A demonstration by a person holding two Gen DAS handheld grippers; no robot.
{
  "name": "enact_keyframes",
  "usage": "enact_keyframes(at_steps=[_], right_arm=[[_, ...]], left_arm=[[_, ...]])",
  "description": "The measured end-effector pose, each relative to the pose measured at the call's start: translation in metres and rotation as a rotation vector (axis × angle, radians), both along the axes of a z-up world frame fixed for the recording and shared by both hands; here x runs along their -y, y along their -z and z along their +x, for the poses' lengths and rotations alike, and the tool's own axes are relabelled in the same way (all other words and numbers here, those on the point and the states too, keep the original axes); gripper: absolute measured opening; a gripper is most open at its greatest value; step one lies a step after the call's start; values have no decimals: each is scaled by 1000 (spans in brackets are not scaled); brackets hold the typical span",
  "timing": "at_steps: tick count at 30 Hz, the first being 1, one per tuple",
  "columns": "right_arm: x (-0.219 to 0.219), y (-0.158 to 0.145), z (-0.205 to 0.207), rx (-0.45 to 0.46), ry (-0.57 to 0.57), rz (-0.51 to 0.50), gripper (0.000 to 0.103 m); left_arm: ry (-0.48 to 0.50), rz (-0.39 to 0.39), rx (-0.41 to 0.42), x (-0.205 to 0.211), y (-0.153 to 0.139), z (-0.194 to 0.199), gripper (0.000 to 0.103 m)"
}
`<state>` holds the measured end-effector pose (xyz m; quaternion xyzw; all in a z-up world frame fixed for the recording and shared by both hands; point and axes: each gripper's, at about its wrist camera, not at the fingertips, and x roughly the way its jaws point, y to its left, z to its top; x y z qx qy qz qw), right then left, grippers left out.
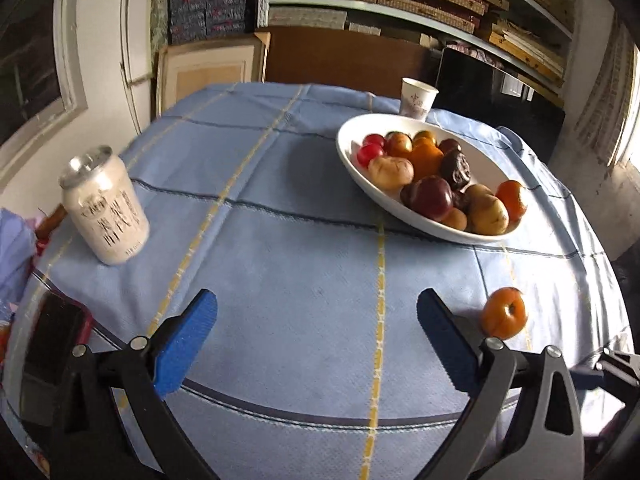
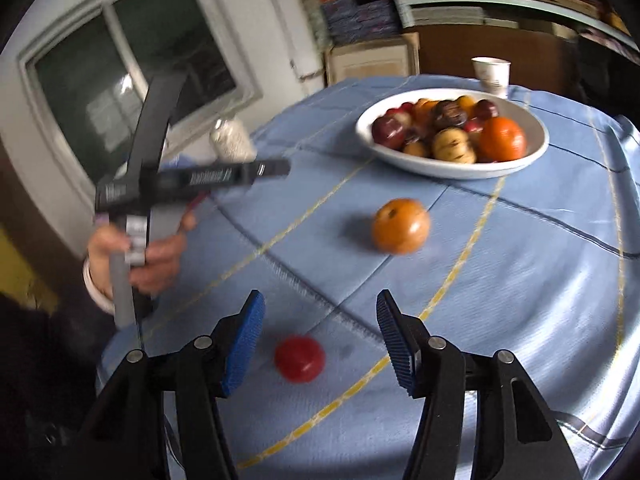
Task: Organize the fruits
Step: 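Grasp the last red tomato with the right tool while the left tool grasps the orange fruit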
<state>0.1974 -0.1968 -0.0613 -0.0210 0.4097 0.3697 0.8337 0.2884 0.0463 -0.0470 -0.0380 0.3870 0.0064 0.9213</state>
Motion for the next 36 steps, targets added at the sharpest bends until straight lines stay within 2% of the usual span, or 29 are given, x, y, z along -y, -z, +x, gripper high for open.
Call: enact_keyframes(at_steps=[5, 8, 13, 18, 20, 21, 23, 24, 27, 30, 32, 36], right_arm=[[-18, 11, -13, -3, -64, -80, 59], [-19, 11, -16, 8, -81, -82, 59], [-20, 12, -19, 9, -79, -104, 48], [-23, 15, -19, 23, -77, -138, 48], [-26, 17, -19, 27, -79, -155, 40], [-26, 18, -18, 27, -79, -159, 31], [-23, 16, -17, 27, -70, -148, 30], [-21, 15, -17, 29, -57, -138, 29], [3, 4, -3, 27, 75, -30, 29], [37, -1, 14, 0, 252, 61, 29], [51, -2, 20, 0, 337, 84, 29], [67, -3, 25, -9, 412, 122, 29]], left_arm=[[0, 1, -14, -2, 1, 1, 98], [5, -6, -17, -1, 1, 2, 98], [2, 0, -18, 0, 1, 1, 98], [4, 6, -16, 1, 2, 2, 98], [4, 9, -18, 1, 2, 2, 98], [4, 8, -18, 1, 2, 2, 98], [3, 10, -18, 1, 2, 2, 98], [2, 11, -19, 1, 2, 2, 98], [13, 5, -22, 3, 3, 2, 98], [49, 5, -21, 11, 5, 1, 98], [103, 11, -17, 26, 7, -1, 98], [261, 47, -18, 69, 10, -5, 98]])
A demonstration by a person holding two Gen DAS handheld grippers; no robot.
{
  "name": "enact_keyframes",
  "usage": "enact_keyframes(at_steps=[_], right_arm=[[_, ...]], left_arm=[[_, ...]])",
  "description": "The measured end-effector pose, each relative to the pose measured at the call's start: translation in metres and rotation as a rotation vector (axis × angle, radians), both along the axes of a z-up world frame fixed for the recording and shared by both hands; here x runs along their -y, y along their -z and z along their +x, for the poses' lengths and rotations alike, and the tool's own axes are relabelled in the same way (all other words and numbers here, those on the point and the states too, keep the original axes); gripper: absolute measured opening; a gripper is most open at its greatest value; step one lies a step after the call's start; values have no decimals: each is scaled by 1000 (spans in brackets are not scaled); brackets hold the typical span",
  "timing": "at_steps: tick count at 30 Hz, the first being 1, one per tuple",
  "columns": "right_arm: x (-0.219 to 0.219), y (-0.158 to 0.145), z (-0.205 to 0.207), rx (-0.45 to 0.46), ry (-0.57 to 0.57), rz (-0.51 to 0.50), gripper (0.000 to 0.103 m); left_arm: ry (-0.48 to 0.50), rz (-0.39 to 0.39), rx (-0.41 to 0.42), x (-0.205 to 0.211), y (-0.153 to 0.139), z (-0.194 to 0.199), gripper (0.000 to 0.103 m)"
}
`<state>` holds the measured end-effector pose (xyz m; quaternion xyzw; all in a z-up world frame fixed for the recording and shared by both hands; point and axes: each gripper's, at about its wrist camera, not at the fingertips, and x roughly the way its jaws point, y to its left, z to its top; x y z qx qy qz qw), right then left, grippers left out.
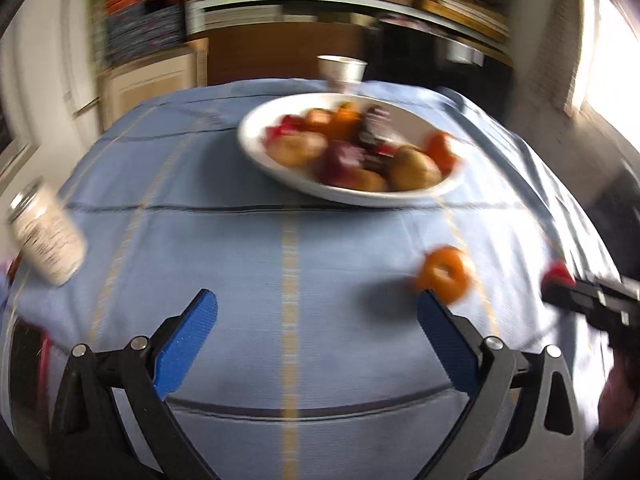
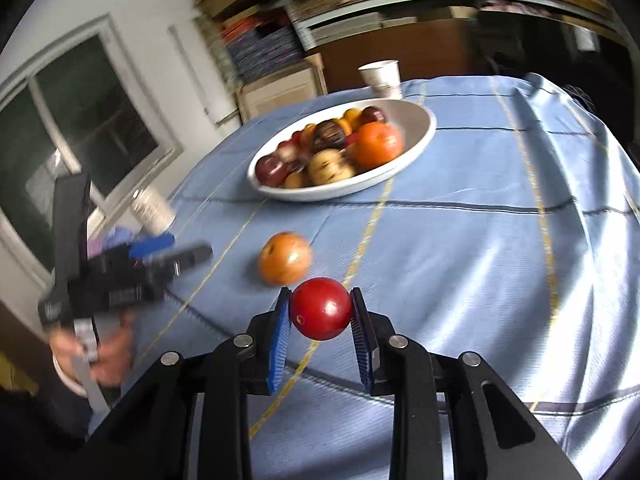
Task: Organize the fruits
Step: 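Grasp the last red tomato with the right tool while the left tool grasps the orange fruit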
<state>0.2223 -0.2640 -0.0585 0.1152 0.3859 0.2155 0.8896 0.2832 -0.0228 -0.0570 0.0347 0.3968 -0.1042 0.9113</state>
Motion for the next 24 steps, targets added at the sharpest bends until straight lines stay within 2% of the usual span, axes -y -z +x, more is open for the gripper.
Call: enact_keyframes(at_steps=[2, 4, 6, 14, 17, 24], right_arm=[[5, 1, 1, -9, 20, 5, 29], [11, 5, 3, -25, 39, 10, 30], [13, 6, 4, -37, 51, 7, 30], [12, 6, 5, -38, 74, -5, 30], [12, 6, 5, -40, 78, -7, 30], [13, 6, 5, -42, 78, -8, 30]], left_arm=[[62, 26, 6, 20, 1, 0, 95], [114, 40, 8, 37, 2, 2, 86], [139, 47, 4, 49, 4, 7, 85], [154, 43, -32, 72, 13, 27, 84], [149, 44, -53, 75, 16, 34, 74], [139, 56, -87, 78, 26, 43, 71]])
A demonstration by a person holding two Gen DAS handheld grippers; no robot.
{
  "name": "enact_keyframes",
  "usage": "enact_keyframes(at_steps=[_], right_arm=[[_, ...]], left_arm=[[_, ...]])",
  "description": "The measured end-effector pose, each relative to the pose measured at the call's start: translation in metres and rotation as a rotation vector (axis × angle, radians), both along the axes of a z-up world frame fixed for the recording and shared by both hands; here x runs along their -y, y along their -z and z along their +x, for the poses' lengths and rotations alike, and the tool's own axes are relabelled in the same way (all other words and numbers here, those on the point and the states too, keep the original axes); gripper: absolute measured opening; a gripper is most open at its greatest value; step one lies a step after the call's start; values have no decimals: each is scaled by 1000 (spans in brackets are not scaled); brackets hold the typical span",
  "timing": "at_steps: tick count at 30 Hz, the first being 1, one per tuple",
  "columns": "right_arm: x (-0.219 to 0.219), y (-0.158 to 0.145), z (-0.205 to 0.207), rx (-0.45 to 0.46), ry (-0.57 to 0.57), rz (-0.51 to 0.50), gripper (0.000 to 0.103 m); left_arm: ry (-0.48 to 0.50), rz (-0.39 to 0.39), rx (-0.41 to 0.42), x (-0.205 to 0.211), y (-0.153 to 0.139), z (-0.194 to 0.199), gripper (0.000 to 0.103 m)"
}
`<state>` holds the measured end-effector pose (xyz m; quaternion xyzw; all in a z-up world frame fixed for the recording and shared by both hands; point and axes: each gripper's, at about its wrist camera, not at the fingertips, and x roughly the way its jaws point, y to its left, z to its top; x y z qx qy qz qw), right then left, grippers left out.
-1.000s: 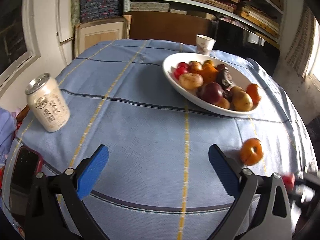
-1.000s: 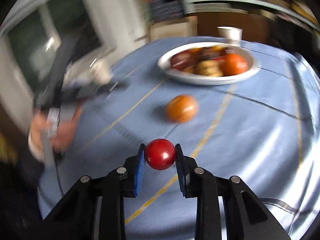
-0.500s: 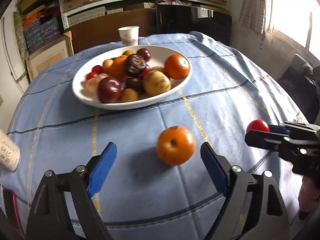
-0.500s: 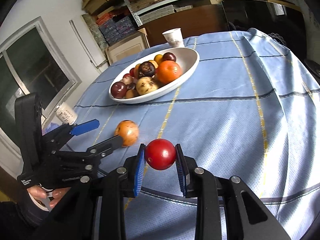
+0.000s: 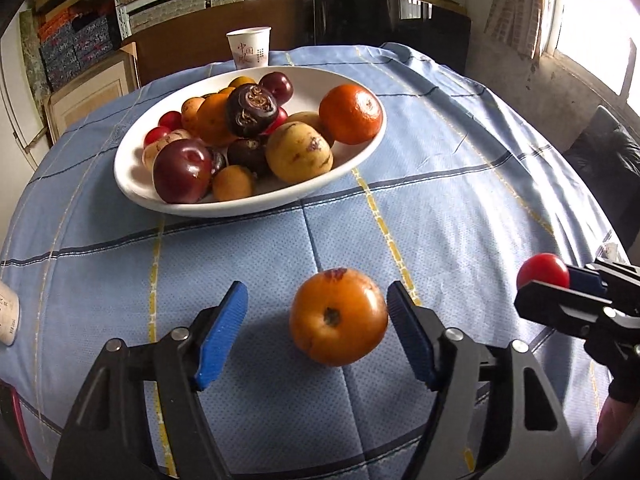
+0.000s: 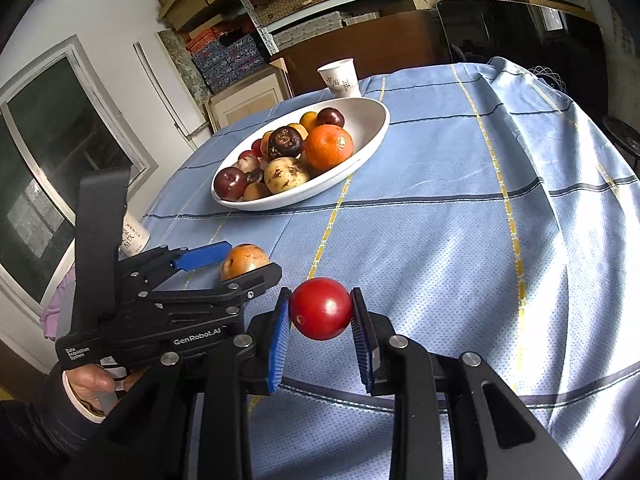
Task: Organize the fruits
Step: 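Grasp the last red tomato with the right tool while the left tool grasps the orange fruit, then carry the orange fruit with the left tool while the right tool carries the tomato to the plate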
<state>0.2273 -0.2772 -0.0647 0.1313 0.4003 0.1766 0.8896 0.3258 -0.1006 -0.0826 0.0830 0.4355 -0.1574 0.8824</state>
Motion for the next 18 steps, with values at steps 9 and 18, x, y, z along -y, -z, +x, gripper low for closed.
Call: enact_keyframes(at_steps=[9, 18], right_arm=[[0, 1, 0, -4, 6, -8, 30], [4, 5, 4, -10, 35, -30, 30]], left_arm=[[14, 20, -11, 7, 4, -1, 52], [30, 32, -1, 13, 3, -7, 43]])
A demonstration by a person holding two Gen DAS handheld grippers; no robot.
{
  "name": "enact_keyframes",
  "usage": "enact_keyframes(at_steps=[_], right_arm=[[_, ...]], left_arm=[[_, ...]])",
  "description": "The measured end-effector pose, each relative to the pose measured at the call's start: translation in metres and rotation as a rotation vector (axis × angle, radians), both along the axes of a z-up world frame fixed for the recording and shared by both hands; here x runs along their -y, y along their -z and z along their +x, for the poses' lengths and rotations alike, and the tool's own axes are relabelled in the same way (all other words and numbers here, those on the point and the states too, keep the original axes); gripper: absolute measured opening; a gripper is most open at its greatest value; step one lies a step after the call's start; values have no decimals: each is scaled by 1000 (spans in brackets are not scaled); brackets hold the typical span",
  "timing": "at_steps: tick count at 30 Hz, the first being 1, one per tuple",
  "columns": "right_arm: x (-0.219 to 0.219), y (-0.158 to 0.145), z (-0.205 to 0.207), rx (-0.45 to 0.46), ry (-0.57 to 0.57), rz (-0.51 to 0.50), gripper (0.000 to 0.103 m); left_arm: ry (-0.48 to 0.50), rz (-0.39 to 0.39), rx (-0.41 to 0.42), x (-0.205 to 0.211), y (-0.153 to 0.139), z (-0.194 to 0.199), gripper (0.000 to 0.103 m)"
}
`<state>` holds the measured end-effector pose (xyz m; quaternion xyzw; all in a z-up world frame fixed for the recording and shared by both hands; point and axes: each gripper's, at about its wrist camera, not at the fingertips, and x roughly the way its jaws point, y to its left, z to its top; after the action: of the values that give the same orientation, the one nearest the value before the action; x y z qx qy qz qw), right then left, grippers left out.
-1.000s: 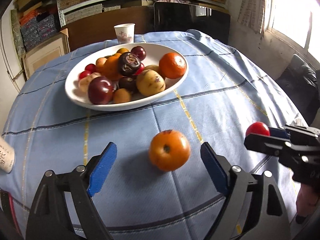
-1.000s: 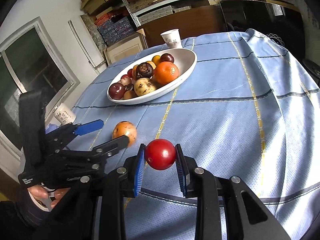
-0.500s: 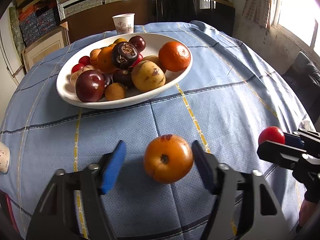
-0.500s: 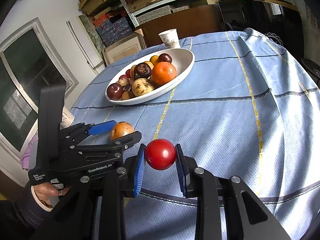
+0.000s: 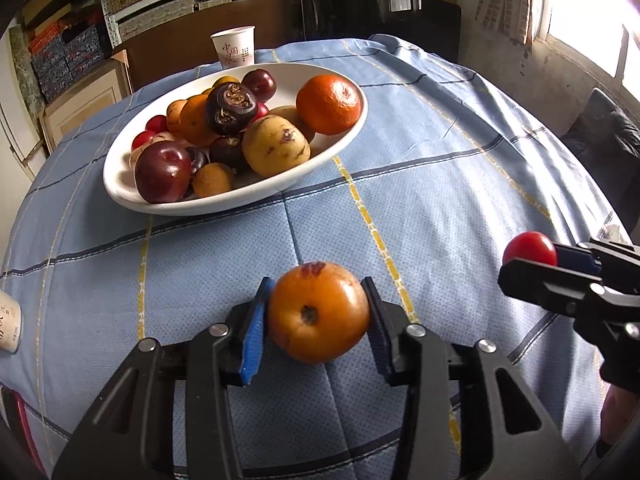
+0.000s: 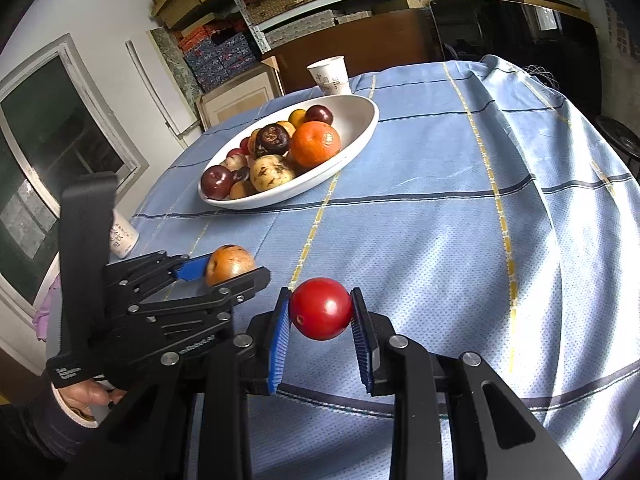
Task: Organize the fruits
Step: 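Carry the orange fruit with the left tool while the right tool carries the tomato to the plate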
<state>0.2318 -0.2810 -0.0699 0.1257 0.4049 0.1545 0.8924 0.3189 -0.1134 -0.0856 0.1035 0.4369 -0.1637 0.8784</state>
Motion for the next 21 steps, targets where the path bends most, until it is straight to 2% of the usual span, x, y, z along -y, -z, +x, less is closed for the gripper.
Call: enact_keyframes(at_steps=[13, 21], right_arm=[[1, 8, 5, 2, 26, -44, 30], [-9, 6, 2, 38, -24, -44, 30]], left_arm=[[-33, -17, 18, -10, -8, -8, 43], [-41, -39, 49, -20, -20, -18, 43]])
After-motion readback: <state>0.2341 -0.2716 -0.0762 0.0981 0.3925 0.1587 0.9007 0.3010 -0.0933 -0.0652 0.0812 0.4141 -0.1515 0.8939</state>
